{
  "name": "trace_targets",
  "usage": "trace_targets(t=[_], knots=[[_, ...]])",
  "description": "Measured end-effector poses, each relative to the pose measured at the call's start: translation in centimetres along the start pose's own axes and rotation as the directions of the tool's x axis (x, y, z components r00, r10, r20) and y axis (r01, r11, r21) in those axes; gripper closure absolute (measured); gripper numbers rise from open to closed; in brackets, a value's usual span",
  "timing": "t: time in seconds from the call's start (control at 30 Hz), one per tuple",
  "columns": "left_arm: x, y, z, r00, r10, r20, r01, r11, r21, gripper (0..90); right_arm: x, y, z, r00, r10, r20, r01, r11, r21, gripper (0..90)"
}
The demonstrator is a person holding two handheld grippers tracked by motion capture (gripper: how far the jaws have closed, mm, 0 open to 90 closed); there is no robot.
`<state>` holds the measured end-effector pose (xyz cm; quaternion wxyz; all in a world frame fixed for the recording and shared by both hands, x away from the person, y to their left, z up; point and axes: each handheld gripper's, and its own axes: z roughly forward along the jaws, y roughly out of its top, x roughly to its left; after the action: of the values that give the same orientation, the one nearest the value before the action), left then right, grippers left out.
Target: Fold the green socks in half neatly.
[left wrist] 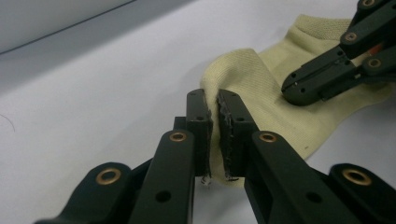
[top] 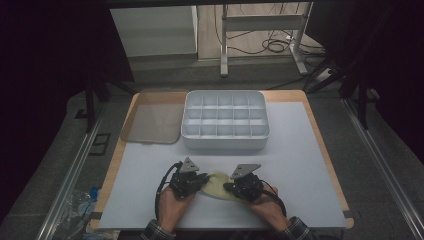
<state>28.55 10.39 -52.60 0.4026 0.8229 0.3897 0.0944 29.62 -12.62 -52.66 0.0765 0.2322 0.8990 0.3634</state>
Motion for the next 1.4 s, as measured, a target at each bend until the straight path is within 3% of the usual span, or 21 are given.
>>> trace_targets(t=[0.7,0.97,1.13,1.27,1.4], knots=[[-0.6,0.1,-0.2,0.9992,0.026,-0.03,-0.026,0.9996,0.012,83.4,2.1,-0.6,-0.4,0.9974,-0.05,-0.051,0.051,0.999,0.013,89.6],[-0.5,0.2,-0.3,0.9996,0.021,-0.02,-0.021,0.9998,0.007,83.4,1.8,-0.8,-0.3,0.997,-0.04,-0.066,0.04,0.999,0.005,89.7],[-0.5,0.3,-0.4,0.9997,0.021,-0.015,-0.021,0.9998,0.005,83.3,2.0,-0.7,-0.4,0.9974,-0.047,-0.054,0.048,0.999,0.007,89.6],[-0.5,0.4,-0.5,0.9998,0.014,-0.011,-0.014,0.9999,0.001,83.3,0.9,-0.4,-1.2,0.9998,-0.012,-0.017,0.011,0.999,-0.041,89.5],[-0.7,0.8,-0.6,0.9998,0.017,-0.006,-0.017,0.9998,-0.004,83.3,-0.5,-0.4,-1.8,0.9988,0.018,0.045,-0.016,0.999,-0.044,89.5]])
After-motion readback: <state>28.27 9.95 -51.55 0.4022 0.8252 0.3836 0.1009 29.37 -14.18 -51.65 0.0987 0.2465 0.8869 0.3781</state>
